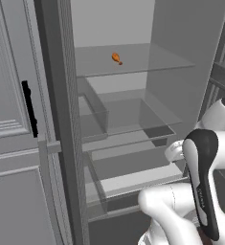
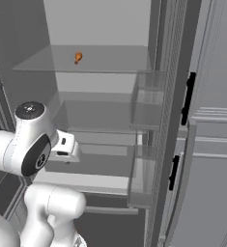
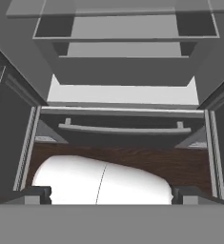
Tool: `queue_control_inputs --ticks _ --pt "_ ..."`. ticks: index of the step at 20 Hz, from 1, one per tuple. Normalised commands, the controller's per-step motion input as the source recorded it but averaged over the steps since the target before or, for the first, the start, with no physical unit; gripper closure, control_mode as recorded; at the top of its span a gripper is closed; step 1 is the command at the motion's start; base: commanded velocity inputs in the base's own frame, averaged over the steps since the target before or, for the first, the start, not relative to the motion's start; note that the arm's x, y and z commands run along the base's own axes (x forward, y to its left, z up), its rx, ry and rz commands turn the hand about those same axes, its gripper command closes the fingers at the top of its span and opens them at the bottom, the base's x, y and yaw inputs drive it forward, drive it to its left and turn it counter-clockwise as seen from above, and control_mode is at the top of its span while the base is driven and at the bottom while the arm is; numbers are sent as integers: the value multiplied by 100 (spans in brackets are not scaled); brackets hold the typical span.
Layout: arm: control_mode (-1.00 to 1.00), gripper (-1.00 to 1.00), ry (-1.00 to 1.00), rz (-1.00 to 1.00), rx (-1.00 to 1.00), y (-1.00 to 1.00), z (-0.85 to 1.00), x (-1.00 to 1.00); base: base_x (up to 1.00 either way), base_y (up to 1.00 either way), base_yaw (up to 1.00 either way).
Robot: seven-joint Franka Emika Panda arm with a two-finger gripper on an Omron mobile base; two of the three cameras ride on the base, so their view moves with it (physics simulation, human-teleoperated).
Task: Place one eggplant and one chicken drumstick in each tupperware on the nearby counter, to pack two identical lunches.
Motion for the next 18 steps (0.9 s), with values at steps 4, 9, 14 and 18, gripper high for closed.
queue_control_inputs --ticks 4,9,14,18 --pt "100 -100 0 0 0 0 0 0 20 -10 -12" --pt "100 -100 0 0 0 0 0 0 0 0 0" --pt "-100 -100 -38 0 -17 3 35 -25 -4 0 0" --pt "-100 -100 -40 0 -12 12 52 0 0 0 0"
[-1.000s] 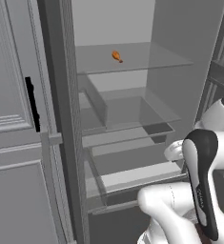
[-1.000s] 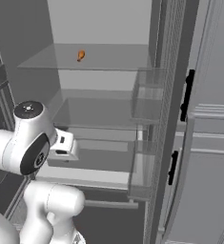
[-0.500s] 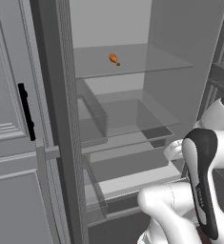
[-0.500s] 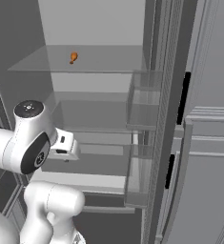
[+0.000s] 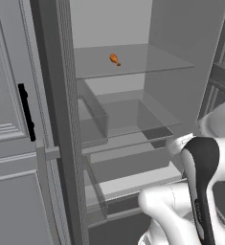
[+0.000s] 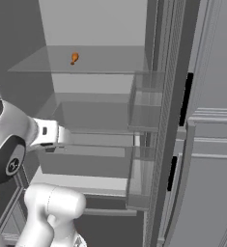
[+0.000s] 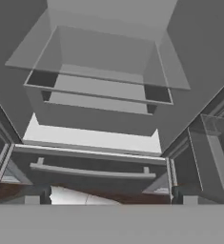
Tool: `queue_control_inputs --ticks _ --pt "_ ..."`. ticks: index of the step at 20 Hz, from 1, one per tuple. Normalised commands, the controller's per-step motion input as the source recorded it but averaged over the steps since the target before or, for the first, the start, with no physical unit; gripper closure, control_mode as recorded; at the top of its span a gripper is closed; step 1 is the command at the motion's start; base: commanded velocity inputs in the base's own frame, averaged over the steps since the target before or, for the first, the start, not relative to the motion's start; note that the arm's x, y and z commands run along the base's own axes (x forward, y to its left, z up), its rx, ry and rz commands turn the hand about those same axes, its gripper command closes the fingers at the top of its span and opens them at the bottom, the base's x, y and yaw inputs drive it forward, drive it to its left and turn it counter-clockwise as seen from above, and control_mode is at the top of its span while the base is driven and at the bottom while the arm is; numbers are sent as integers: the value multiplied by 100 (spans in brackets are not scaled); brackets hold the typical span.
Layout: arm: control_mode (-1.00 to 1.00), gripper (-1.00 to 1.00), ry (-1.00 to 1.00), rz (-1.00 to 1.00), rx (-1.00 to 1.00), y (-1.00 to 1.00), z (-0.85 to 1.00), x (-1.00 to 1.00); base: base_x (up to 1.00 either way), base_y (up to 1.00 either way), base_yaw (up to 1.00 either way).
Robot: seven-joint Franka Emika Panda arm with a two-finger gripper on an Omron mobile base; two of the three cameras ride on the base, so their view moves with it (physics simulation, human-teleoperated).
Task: Place one eggplant and one chicken drumstick in each tupperware on the nearby counter, to pack two identical lunches.
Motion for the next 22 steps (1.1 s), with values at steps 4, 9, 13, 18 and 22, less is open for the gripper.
queue_control_inputs --ticks 4,9,13,18,22 --pt "-100 -100 -26 -1 5 1 86 14 0 0 0" --pt "-100 -100 -6 -5 21 0 80 36 0 0 0" --pt "-100 -100 0 -11 13 1 66 40 0 0 0" --pt "-100 -100 13 -8 0 22 31 94 0 0 0" --pt "-100 -100 0 -2 0 27 0 100 0 0 0"
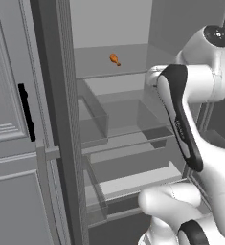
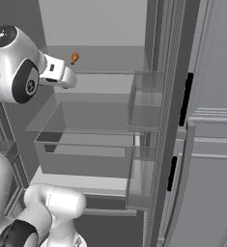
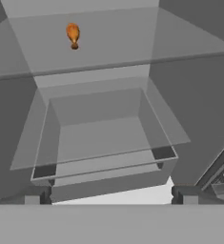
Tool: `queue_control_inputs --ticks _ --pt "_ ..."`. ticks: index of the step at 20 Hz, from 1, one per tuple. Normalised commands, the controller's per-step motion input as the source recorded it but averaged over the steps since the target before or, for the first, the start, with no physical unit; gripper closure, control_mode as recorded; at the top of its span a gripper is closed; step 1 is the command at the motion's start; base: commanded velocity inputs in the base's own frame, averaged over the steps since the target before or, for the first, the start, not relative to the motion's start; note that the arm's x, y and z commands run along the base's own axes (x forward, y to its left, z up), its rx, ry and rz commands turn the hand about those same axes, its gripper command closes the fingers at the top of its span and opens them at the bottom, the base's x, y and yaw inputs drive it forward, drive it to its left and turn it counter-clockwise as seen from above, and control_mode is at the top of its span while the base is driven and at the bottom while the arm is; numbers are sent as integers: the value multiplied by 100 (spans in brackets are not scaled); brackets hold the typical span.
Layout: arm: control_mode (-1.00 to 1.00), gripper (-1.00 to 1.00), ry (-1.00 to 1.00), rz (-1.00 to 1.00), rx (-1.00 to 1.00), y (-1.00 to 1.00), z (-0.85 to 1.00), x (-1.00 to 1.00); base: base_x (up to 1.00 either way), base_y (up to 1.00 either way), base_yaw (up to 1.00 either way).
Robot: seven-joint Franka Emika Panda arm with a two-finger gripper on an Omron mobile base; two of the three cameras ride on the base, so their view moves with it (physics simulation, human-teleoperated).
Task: Place one eggplant and one chicken drumstick in each tupperware on the nearby counter, to pack two identical lunches.
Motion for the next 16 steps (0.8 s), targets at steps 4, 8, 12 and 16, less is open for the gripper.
queue_control_inputs --ticks 4,8,12,16 --pt "-100 -100 -8 5 0 16 1 93 0 0 0" --pt "-100 -100 -3 16 0 2 0 89 0 0 0" --pt "-100 -100 -1 13 -2 24 9 84 0 0 0" --pt "-100 -100 -2 1 -9 59 8 41 0 0 0"
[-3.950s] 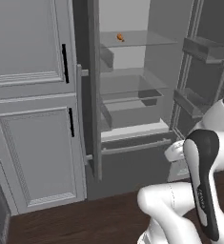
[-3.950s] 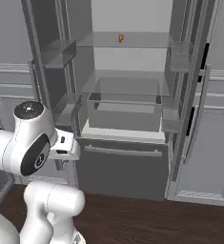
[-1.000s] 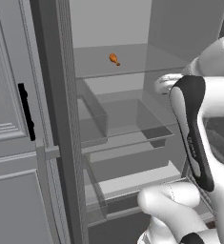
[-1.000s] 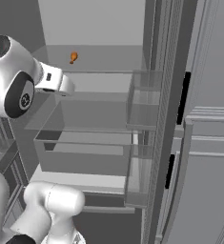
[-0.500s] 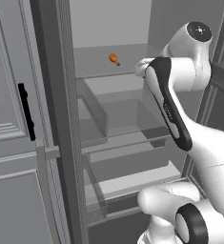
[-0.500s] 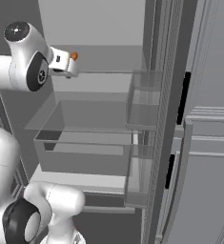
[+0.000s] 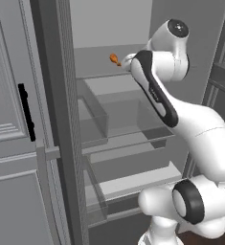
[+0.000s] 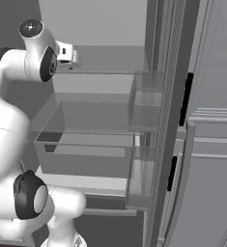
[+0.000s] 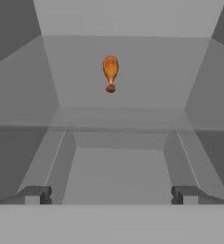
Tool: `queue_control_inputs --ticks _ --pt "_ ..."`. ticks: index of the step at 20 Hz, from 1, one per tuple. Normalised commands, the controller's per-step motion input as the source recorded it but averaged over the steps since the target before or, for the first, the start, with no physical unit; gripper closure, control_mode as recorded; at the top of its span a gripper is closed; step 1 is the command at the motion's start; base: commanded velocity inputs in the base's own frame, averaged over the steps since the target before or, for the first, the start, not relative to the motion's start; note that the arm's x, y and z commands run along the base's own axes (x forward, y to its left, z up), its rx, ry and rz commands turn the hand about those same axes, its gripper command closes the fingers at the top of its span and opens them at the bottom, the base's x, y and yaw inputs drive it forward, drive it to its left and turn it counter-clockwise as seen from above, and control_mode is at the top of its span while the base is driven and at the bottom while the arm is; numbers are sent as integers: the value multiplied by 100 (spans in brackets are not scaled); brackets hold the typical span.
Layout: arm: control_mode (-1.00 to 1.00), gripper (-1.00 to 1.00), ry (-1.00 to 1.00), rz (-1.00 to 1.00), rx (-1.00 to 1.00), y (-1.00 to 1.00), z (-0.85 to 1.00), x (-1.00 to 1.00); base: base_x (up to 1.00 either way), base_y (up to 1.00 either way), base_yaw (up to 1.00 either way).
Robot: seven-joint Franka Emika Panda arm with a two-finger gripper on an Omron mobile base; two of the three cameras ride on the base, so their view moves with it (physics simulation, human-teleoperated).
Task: Place one eggplant and one chicken drumstick in each tupperware on the nearby counter, to pack two identical lunches.
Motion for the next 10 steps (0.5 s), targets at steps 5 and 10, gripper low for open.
queue_control_inputs --ticks 5,10 --pt "-100 -100 0 -7 -7 25 -9 53 0 0 0" --pt "-100 -100 0 -1 0 0 -10 93 0 0 0"
